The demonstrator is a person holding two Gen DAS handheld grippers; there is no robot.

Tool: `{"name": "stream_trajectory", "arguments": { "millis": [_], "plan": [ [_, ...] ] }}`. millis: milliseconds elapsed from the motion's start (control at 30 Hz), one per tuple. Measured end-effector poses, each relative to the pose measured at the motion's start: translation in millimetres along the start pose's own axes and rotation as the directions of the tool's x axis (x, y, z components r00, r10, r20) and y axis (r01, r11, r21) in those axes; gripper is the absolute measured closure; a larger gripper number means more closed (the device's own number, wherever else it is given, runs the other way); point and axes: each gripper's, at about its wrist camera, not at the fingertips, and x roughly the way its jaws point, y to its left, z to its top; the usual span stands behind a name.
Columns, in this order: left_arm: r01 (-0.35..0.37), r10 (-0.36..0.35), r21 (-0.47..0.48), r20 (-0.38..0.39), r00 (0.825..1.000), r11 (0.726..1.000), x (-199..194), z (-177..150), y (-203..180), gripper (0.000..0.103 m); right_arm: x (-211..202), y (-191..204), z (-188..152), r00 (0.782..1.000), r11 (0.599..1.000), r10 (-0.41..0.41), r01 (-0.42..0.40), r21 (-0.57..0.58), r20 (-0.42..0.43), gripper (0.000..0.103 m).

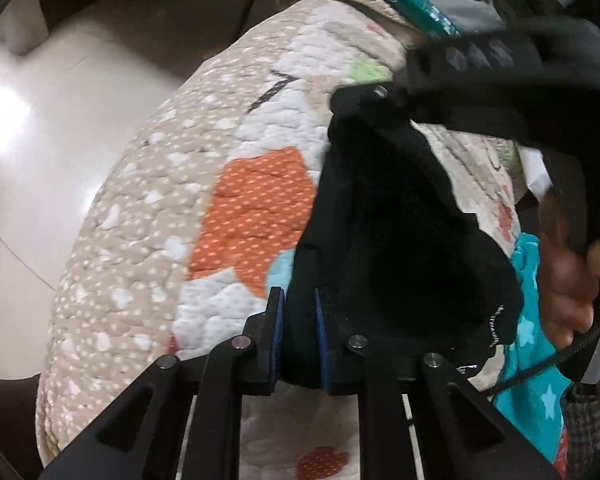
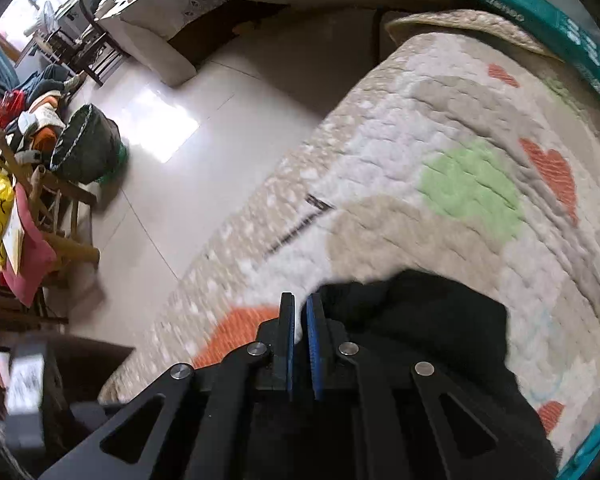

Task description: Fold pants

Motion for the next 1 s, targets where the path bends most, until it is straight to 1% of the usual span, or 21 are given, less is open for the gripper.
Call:
{"name": "stream_trajectory", "arguments": {
  "millis": [100, 167, 200, 233, 267, 300, 333, 400, 467, 500, 567, 600, 633, 700, 733, 767, 800, 833, 900, 933, 1000],
  "plan": [
    [-0.033, 0.033, 0.017, 0.015, 0.999, 0.999, -6.5, 1.0, 0.0, 0.078, 5.6, -0.7, 0.0, 1.0, 1.0, -0.018, 0.018, 0.016, -0.017, 0.094],
    [0.01, -0.01, -0.018, 0.024, 1.0, 1.0, -14.7, 4.3, 7.5, 0.077, -13.1, -10.5, -4.5, 1.0, 0.999, -0.01, 0.009, 0.046, 0.029, 0.091],
    [0.032, -0.03, -0.04, 0.041, 0.999, 0.999, -20.7, 7.4, 12.3, 0.076, -29.2, -20.8, -9.8, 0.997, 0.996, -0.022, 0.016, 0.084, 0.069, 0.084],
    [0.037, -0.033, -0.057, 0.076, 0.997, 0.998, -29.8, 11.1, 18.1, 0.075, -43.0, -33.3, -15.8, 0.993, 0.992, -0.044, 0.031, 0.12, 0.105, 0.069],
    [0.035, -0.027, -0.066, 0.107, 0.994, 0.997, -36.3, 13.6, 20.7, 0.073, -57.8, -41.7, -24.2, 0.987, 0.987, -0.067, 0.045, 0.152, 0.143, 0.063],
    [0.036, -0.025, -0.074, 0.143, 0.989, 0.997, -43.0, 15.0, 22.2, 0.072, -71.1, -48.0, -34.6, 0.983, 0.984, -0.067, 0.036, 0.175, 0.173, 0.062],
    [0.041, -0.027, -0.076, 0.178, 0.984, 0.996, -47.8, 15.5, 21.9, 0.069, -79.2, -53.0, -44.5, 0.98, 0.981, -0.043, 0.004, 0.196, 0.194, 0.062],
    [0.035, -0.024, -0.05, 0.205, 0.978, 0.998, -47.4, 16.2, 13.8, 0.067, -82.1, -62.2, -67.8, 0.975, 0.964, 0.046, -0.1, 0.245, 0.217, 0.062],
    [0.02, -0.018, -0.011, 0.17, 0.985, 1.0, -34.1, 14.8, 1.9, 0.067, -64.9, -68.0, -91.3, 0.975, 0.939, 0.09, -0.15, 0.308, 0.202, 0.062],
    [-0.001, 0.0, 0.003, 0.135, 0.991, 1.0, -23.9, 13.6, -2.7, 0.067, -55.9, -74.0, -101.3, 0.979, 0.931, 0.089, -0.147, 0.334, 0.184, 0.062],
    [-0.107, 0.105, 0.03, 0.062, 0.993, 0.994, -1.9, 12.2, -4.6, 0.066, -31.6, -84.3, -127.1, 0.99, 0.91, 0.059, -0.105, 0.402, 0.126, 0.062],
    [-0.124, 0.122, 0.037, 0.054, 0.991, 0.992, 3.2, 10.1, -1.8, 0.065, -22.8, -89.2, -140.6, 0.994, 0.904, 0.024, -0.065, 0.422, 0.103, 0.07],
    [-0.119, 0.116, 0.044, 0.067, 0.991, 0.992, 1.1, 9.9, -0.7, 0.063, -23.3, -93.3, -154.6, 0.989, 0.902, 0.017, -0.078, 0.425, 0.144, 0.076],
    [-0.148, 0.143, 0.066, 0.07, 0.987, 0.987, -4.0, 11.1, -1.1, 0.056, -38.9, -98.4, -175.6, 0.978, 0.883, 0.017, -0.112, 0.457, 0.208, 0.076],
    [-0.146, 0.142, 0.057, 0.072, 0.987, 0.988, -4.6, 10.8, 1.3, 0.054, -52.3, -100.4, -187.9, 0.97, 0.865, -0.011, -0.113, 0.49, 0.242, 0.073],
    [-0.126, 0.123, 0.035, 0.069, 0.99, 0.991, -7.5, 10.1, 6.9, 0.055, -73.8, -102.9, -206.9, 0.948, 0.842, -0.093, -0.089, 0.532, 0.306, 0.072],
    [-0.097, 0.096, 0.014, 0.067, 0.993, 0.995, -13.2, 11.8, 10.6, 0.055, -90.3, -104.9, -222.5, 0.927, 0.827, -0.156, -0.066, 0.559, 0.341, 0.066],
    [-0.087, 0.086, 0.011, 0.079, 0.993, 0.996, -17.5, 8.9, 12.3, 0.055, -106.8, -108.7, -239.9, 0.901, 0.804, -0.225, -0.043, 0.594, 0.37, 0.051],
    [-0.064, 0.061, 0.023, 0.121, 0.991, 0.998, -30.6, 8.5, 1.8, 0.055, -132.4, -118.9, -278.1, 0.849, 0.743, -0.337, -0.025, 0.668, 0.407, 0.033],
    [-0.037, 0.031, 0.041, 0.137, 0.99, 0.998, -38.0, 10.7, -7.5, 0.054, -139.2, -124.2, -294.0, 0.834, 0.709, -0.375, -0.023, 0.704, 0.404, 0.032],
    [0.008, -0.026, 0.116, 0.15, 0.988, 0.993, -46.2, 17.9, -38.4, 0.048, -141.5, -138.6, -322.2, 0.821, 0.621, -0.421, -0.048, 0.782, 0.385, 0.03]
  ]
}}
